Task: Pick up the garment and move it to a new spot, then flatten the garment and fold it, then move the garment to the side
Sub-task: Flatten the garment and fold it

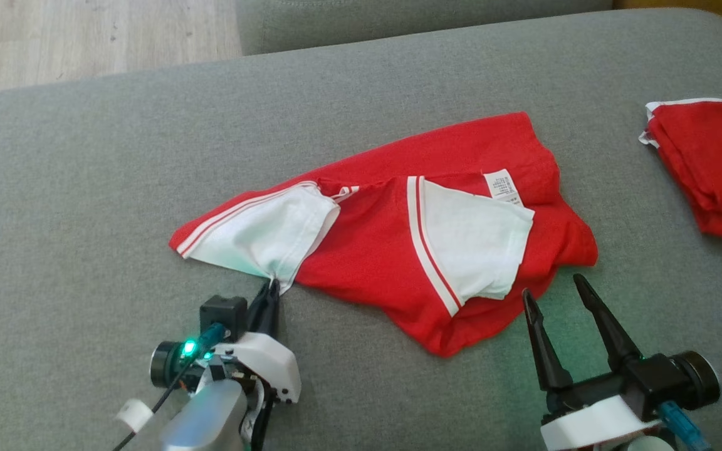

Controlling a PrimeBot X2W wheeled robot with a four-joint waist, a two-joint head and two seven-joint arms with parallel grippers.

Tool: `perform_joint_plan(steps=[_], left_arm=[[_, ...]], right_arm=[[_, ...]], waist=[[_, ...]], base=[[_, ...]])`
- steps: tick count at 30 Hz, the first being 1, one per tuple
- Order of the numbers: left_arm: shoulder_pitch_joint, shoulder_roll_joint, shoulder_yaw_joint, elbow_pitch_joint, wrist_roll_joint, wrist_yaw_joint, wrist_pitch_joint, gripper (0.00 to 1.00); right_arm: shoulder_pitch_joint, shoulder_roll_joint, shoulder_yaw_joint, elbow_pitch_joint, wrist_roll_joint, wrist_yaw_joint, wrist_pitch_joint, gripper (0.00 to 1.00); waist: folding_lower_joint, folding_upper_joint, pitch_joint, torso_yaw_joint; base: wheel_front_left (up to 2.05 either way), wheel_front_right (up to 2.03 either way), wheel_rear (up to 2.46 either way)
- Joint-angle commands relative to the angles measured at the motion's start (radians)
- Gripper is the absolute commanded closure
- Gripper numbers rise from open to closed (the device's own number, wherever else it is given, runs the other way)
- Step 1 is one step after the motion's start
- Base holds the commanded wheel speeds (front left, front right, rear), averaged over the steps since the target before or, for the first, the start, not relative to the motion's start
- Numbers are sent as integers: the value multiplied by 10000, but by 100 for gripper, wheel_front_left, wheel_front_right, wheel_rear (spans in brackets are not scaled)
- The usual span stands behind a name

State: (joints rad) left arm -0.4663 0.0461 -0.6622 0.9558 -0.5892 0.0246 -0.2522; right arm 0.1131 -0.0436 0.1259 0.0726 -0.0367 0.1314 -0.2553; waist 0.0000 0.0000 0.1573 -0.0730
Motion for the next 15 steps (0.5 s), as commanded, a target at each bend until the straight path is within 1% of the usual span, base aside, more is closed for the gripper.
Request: perform_joint_plan(steps=[1,6,10,13,15], left_arm=[[186,45,-122,100,-111,-16,341,100],[153,43,-600,3,-266,-6,435,100],[-9,87,-553,-283,-88,324,65,100],[-30,437,-192,-1088,6,563,-64,100],[0,820,117,-1943,128,745,-84,100]], right_arm=[[-184,-67,225,-265,-22,-7,-65,0],[-153,-67,213,-287,-37,-7,-65,0],[-127,-67,136,-339,-88,-7,-65,0],[-149,-87,-8,-415,-101,-7,-65,0],[-190,-96,-249,-447,-46,-7,-65,0]], waist=[[0,0,-38,18],[0,0,-91,89],[0,0,-161,197],[0,0,-187,327],[0,0,-183,457]], base=[[0,0,0],[0,0,0],[0,0,0],[0,0,0],[0,0,0]])
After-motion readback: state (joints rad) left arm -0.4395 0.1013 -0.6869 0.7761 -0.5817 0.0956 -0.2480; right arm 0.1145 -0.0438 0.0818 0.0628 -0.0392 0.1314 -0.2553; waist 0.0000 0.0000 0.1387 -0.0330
